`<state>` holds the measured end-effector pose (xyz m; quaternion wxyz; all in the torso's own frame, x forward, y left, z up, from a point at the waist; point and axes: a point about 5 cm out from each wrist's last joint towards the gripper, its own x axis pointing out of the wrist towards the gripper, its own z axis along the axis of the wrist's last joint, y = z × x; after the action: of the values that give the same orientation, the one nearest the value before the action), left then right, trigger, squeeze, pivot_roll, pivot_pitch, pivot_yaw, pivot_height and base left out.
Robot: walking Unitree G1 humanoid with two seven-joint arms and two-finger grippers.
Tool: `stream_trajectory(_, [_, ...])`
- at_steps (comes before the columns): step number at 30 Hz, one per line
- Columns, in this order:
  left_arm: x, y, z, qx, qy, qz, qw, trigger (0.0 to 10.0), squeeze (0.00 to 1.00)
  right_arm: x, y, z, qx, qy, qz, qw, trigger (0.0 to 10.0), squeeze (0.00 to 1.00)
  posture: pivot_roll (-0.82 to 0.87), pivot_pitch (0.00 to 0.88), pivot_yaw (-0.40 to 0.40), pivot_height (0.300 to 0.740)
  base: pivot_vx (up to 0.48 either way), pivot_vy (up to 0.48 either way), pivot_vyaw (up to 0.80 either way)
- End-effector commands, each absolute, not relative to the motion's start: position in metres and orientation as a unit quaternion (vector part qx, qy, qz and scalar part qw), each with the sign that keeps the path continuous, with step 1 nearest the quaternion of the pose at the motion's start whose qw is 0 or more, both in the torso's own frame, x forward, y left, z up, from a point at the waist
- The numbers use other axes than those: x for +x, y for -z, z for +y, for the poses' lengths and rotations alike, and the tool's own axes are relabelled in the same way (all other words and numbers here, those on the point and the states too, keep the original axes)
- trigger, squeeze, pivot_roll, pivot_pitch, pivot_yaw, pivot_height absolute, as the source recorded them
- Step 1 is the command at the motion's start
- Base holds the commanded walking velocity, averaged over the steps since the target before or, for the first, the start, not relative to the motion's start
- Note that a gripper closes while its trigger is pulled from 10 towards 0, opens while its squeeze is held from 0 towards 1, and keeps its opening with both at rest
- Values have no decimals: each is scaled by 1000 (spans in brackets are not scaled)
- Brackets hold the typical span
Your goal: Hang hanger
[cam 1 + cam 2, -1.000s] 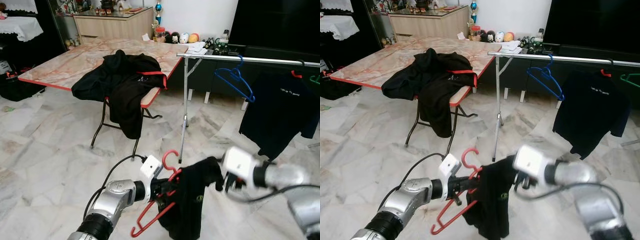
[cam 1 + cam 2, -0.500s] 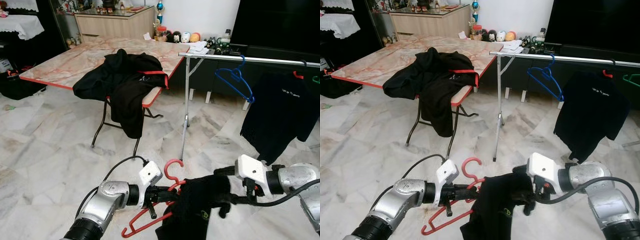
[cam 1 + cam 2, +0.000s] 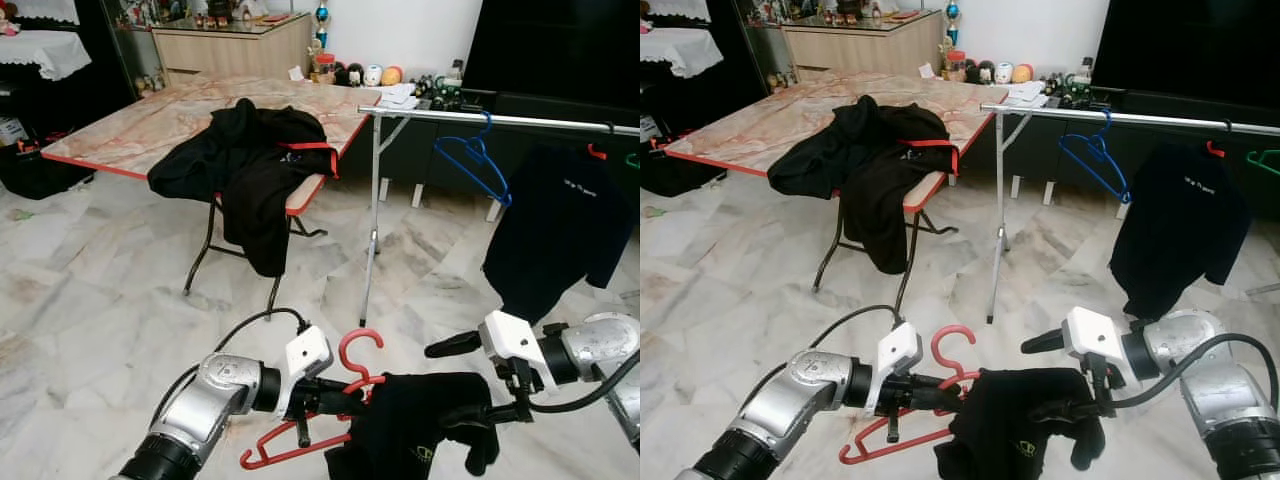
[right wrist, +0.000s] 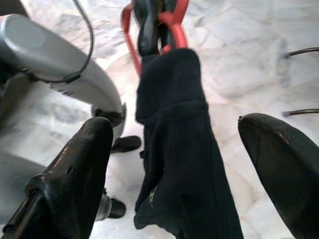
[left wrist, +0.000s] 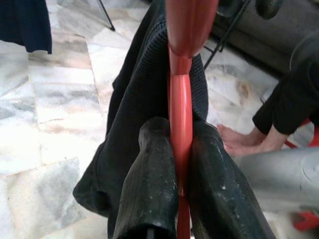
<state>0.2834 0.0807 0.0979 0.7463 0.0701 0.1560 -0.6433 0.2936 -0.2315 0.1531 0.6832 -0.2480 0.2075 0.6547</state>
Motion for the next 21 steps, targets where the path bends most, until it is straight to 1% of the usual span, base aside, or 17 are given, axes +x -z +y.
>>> stream_trajectory(1, [282, -107, 76, 81, 658, 137, 736, 10000, 0, 294, -151, -227, -259, -669, 205, 666, 10000, 0, -94, 0, 24, 740, 0, 0, 0])
stream_trajectory(7, [278, -113, 73, 93, 684, 132, 712, 10000, 0, 300, -145, -221, -268, -667, 188, 669, 10000, 0, -90, 0, 26, 740, 0, 0, 0])
stream_trajectory(11, [276, -115, 70, 96, 691, 129, 705, 10000, 0, 302, -144, -216, -261, -673, 177, 670, 10000, 0, -87, 0, 27, 740, 0, 0, 0])
stream_trajectory(17, [274, -119, 65, 102, 699, 124, 697, 10000, 0, 302, -139, -209, -245, -688, 165, 663, 10000, 0, -86, 0, 26, 740, 0, 0, 0])
stream_trajectory(20, [274, -121, 63, 106, 701, 120, 695, 10000, 0, 300, -134, -205, -233, -704, 178, 647, 10000, 0, -82, 0, 23, 740, 0, 0, 0])
stream_trajectory(21, [274, -121, 63, 106, 701, 120, 695, 10000, 0, 300, -134, -205, -233, -704, 178, 647, 10000, 0, -82, 0, 23, 740, 0, 0, 0])
